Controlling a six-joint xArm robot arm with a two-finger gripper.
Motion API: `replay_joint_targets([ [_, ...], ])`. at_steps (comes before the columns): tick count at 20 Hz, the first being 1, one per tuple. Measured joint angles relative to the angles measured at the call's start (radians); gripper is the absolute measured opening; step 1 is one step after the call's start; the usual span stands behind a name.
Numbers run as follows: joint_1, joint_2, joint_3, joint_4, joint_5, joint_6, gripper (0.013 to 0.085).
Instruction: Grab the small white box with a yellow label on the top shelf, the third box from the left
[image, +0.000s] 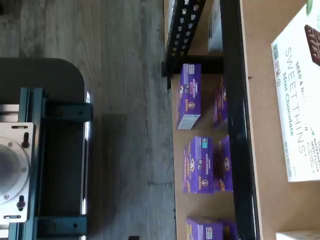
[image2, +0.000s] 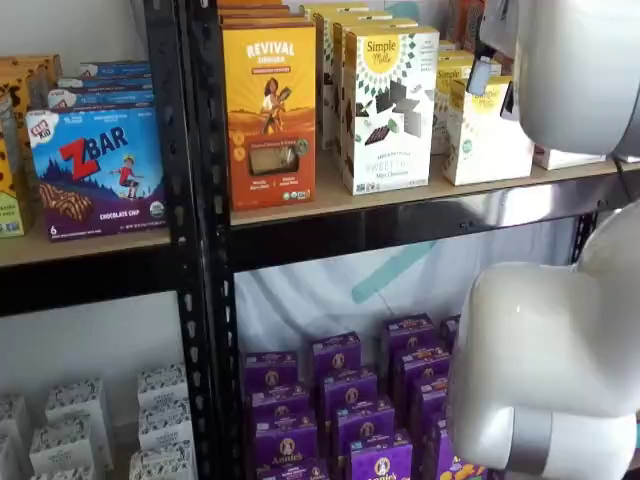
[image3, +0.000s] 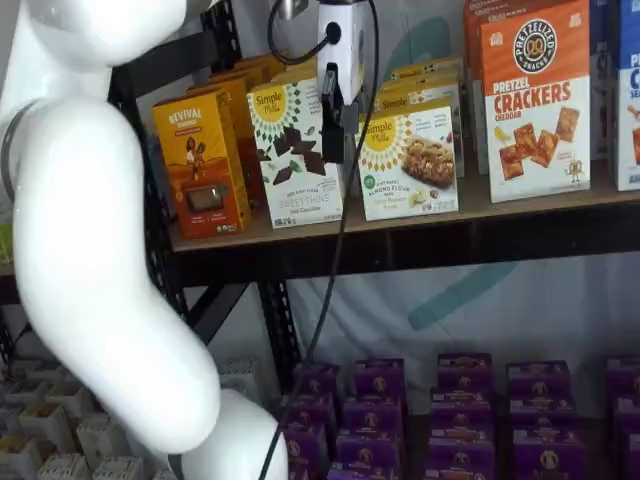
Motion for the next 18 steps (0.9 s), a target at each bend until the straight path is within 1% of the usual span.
replay_joint_targets([
  [2, 0.018, -0.009, 0.010, -0.025, -0.009, 0.008, 0.0850],
  [3, 0.023, -0.014, 0.016, -0.030, -0.014, 0.011, 0.0850],
  [6, 0.027, -0.025, 0.032, -0.025, -0.027, 0.016, 0.0850],
  [9, 0.016, -0.046, 0.063, 0.009, -0.078, 0.012, 0.0850],
  [13, 0.001, -0.071, 0.114, 0.052, -0.188, -0.004, 0.0850],
  [16, -0.020, -0.062, 0.121, 0.097, -0.238, -0.021, 0.0850],
  [18, -0.031, -0.043, 0.109, 0.116, -0.260, -0.031, 0.0850],
])
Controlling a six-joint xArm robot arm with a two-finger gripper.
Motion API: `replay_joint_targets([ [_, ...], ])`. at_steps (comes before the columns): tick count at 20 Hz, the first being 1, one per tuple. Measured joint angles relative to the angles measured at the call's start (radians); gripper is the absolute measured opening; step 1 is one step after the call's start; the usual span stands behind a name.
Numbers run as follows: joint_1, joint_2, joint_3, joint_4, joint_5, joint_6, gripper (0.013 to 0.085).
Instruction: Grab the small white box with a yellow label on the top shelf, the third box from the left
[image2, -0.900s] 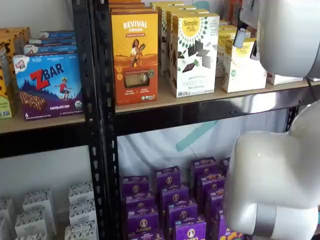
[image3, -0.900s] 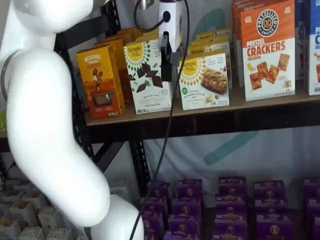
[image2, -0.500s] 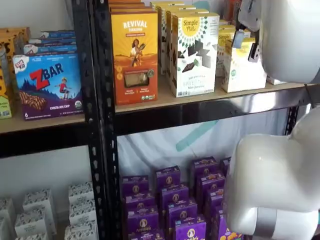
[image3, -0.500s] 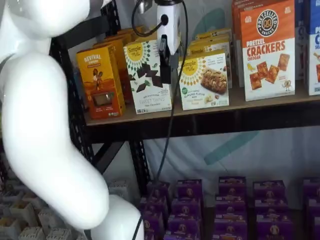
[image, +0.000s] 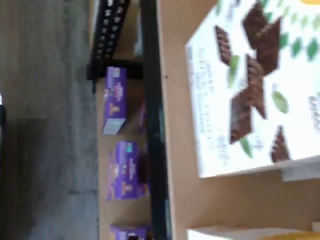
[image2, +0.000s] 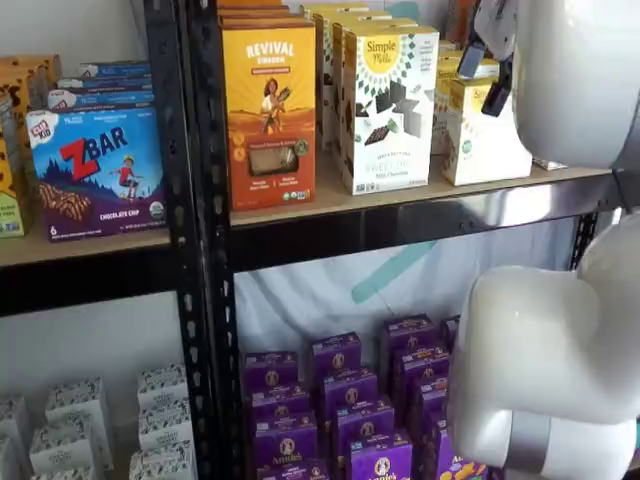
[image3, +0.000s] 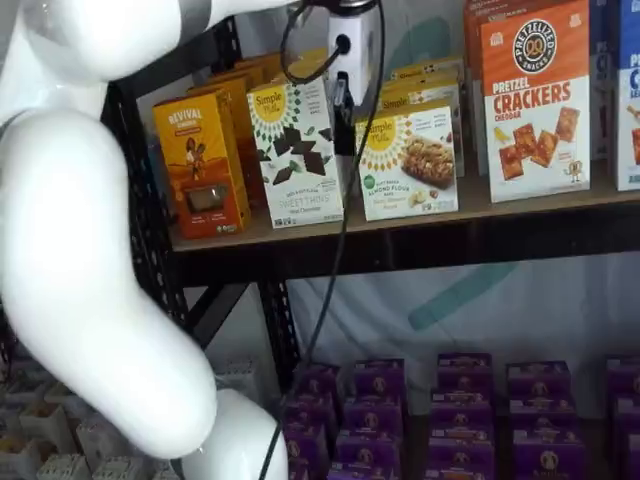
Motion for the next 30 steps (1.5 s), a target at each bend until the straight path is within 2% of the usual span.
replay_joint_targets([
  [5, 0.009, 0.037, 0.002, -0.026, -0.112, -0.025, 0.0850],
  [10, 0.019, 0.081, -0.006, -0.058, -0.153, -0.032, 0.0850],
  [18, 0.043, 0.172, -0.108, -0.125, -0.045, -0.003, 0.0850],
  [21, 0.063, 0.200, -0.145, -0.169, 0.001, 0.015, 0.0850],
  [24, 0.084, 0.215, -0.161, -0.208, 0.021, 0.032, 0.0850],
  [30, 0.100, 0.229, -0.174, -0.245, 0.032, 0.043, 0.0850],
])
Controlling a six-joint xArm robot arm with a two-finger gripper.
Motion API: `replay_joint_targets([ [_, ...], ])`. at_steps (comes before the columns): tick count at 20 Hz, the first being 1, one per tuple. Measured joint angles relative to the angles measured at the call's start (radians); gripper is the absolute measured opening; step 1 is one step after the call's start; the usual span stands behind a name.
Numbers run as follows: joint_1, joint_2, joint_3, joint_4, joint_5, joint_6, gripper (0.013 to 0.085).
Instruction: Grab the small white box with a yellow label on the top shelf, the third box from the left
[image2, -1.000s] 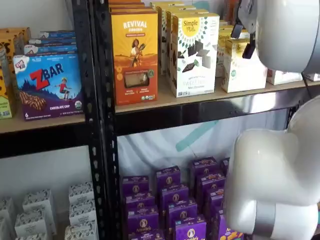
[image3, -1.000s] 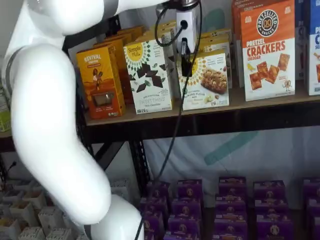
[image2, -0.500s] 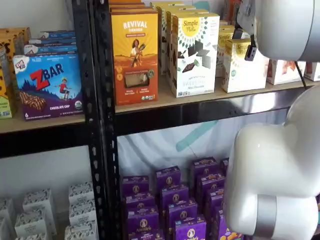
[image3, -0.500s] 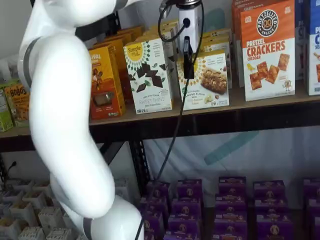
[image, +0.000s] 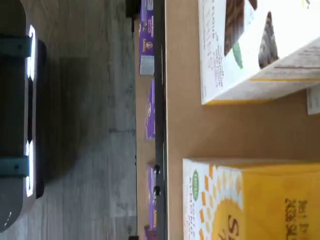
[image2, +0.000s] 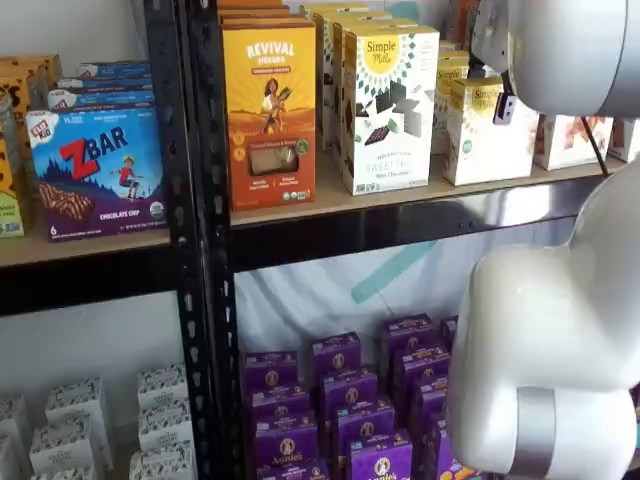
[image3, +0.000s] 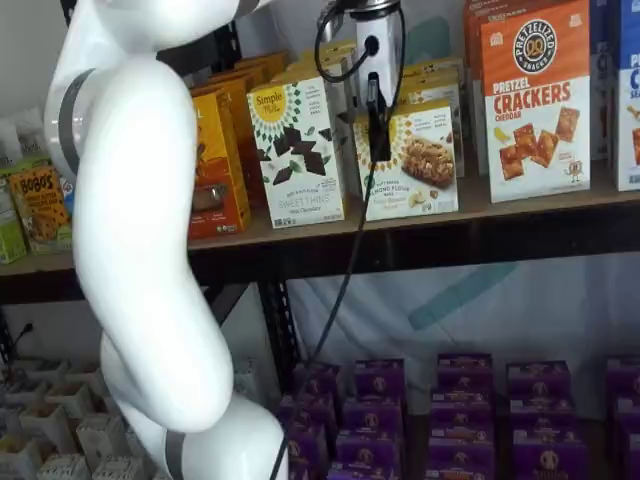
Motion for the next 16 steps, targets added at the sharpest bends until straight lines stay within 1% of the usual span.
replay_joint_targets([
  [4, 0.012, 0.013, -0.015, -0.035, 0.020, 0.008, 0.0850],
  [8, 0.015, 0.018, -0.020, -0.045, 0.028, 0.011, 0.0850],
  [10, 0.014, 0.019, -0.020, -0.043, 0.029, 0.010, 0.0770],
  [11, 0.014, 0.018, -0.019, -0.042, 0.027, 0.010, 0.0770],
  [13, 0.012, 0.017, -0.018, -0.036, 0.026, 0.009, 0.0690],
  [16, 0.008, 0.014, -0.015, -0.027, 0.020, 0.006, 0.0690],
])
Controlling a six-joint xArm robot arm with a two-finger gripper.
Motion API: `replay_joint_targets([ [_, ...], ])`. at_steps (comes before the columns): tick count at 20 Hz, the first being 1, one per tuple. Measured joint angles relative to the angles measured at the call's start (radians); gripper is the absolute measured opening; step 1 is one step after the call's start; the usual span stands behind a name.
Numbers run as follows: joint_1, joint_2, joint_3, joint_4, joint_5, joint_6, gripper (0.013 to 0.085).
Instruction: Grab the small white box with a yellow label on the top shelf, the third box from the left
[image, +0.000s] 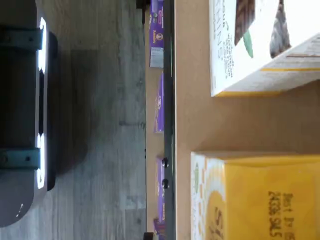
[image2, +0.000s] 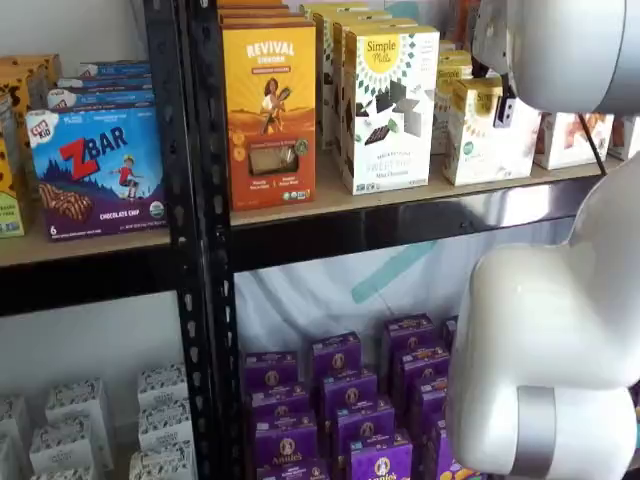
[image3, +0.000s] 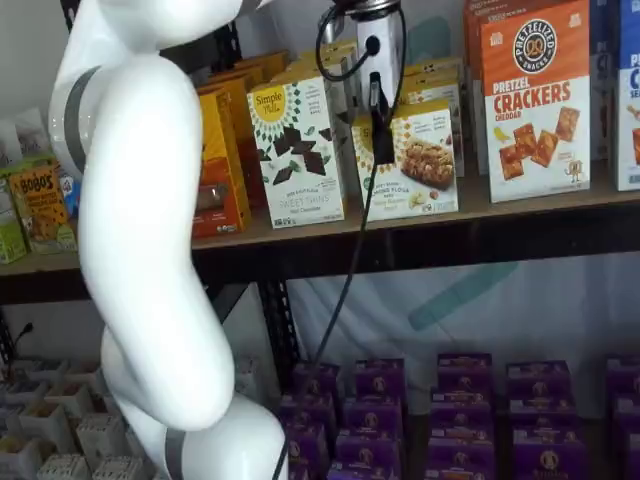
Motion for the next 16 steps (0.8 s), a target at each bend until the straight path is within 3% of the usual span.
replay_joint_targets([
  [4, -0.010, -0.007, 0.009, 0.020, -0.015, -0.008, 0.0690],
  [10, -0.017, -0.012, 0.016, 0.028, -0.020, -0.014, 0.0530],
  [14, -0.019, -0.014, 0.018, 0.031, -0.020, -0.017, 0.0530],
  [16, -0.022, -0.015, 0.019, 0.035, -0.019, -0.019, 0.0490],
])
